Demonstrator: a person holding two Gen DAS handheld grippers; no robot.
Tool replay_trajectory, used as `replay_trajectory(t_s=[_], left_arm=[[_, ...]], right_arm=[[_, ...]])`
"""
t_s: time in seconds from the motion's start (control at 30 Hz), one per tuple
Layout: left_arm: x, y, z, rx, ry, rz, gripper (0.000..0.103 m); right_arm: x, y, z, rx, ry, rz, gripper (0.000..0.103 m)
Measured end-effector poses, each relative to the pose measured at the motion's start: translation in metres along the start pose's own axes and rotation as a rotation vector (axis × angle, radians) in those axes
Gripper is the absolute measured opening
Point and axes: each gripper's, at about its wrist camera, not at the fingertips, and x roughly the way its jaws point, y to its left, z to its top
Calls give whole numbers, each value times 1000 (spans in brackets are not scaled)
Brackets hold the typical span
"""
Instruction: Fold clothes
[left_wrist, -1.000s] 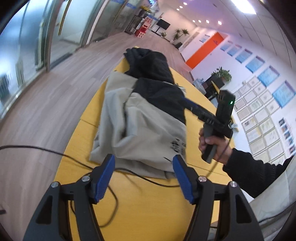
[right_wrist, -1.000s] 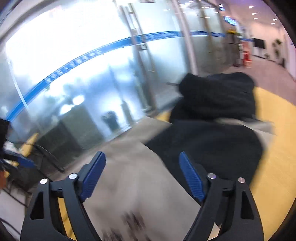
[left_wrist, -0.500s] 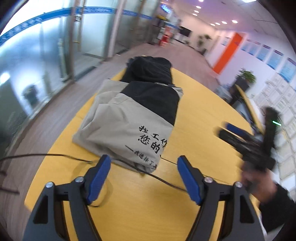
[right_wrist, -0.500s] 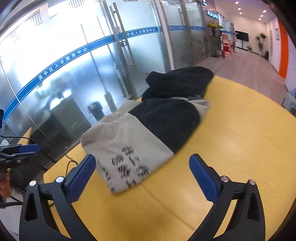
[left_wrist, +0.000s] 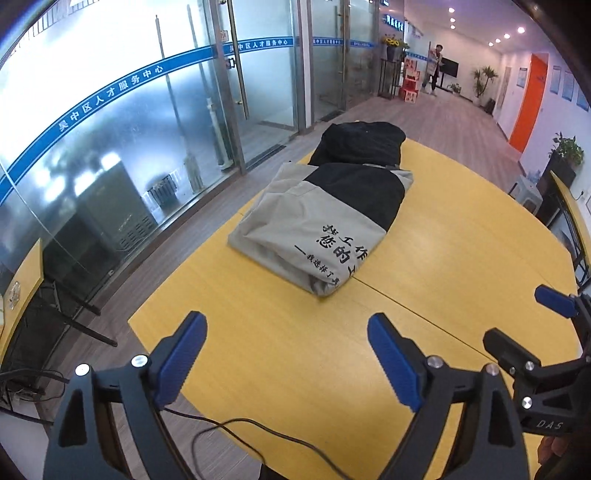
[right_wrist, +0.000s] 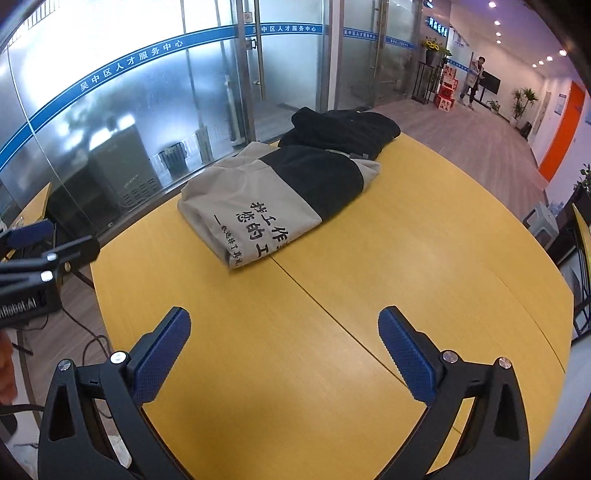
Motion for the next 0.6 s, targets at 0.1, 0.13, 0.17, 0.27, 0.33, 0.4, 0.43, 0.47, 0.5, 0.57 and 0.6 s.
replay_trajectory(t_s=[0.1, 0.13, 0.17, 0.27, 0.33, 0.4, 0.43, 0.47, 0.5, 0.57, 0.6], left_arm=[[-13, -3, -6, 17, -24, 39, 97], [-19, -2, -7, 15, -33, 43, 97], [-22, 0, -7, 9, -39, 65, 98], [-29, 9, -5, -24, -45, 79, 98], [-30, 16, -4, -53, -38, 67, 99], [-30, 21, -4, -68, -35, 61, 100], [-30, 22, -4, -71, -41, 74, 101], [-31, 23, -4, -75, -49, 89, 103], [-31, 24, -5, -78, -56, 104, 103], [-30, 26, -4, -79, -57, 104, 103], [-29, 27, -3, -78, -55, 100, 103]], right_arm=[[-14, 10, -4, -6, -12, 1, 103], [-19, 12, -6, -15, -16, 1, 103], [-24, 14, -7, -27, -22, -5, 102], [-32, 18, -4, -35, -33, -9, 102], [-36, 19, -5, -45, -36, -16, 102], [-37, 22, -4, -59, -35, -26, 102], [-37, 23, -4, -63, -34, -29, 102], [-37, 24, -3, -69, -33, -31, 102], [-36, 25, -2, -76, -33, -32, 102], [-34, 28, -1, -89, -33, -40, 102], [-33, 29, 0, -92, -32, -43, 102]])
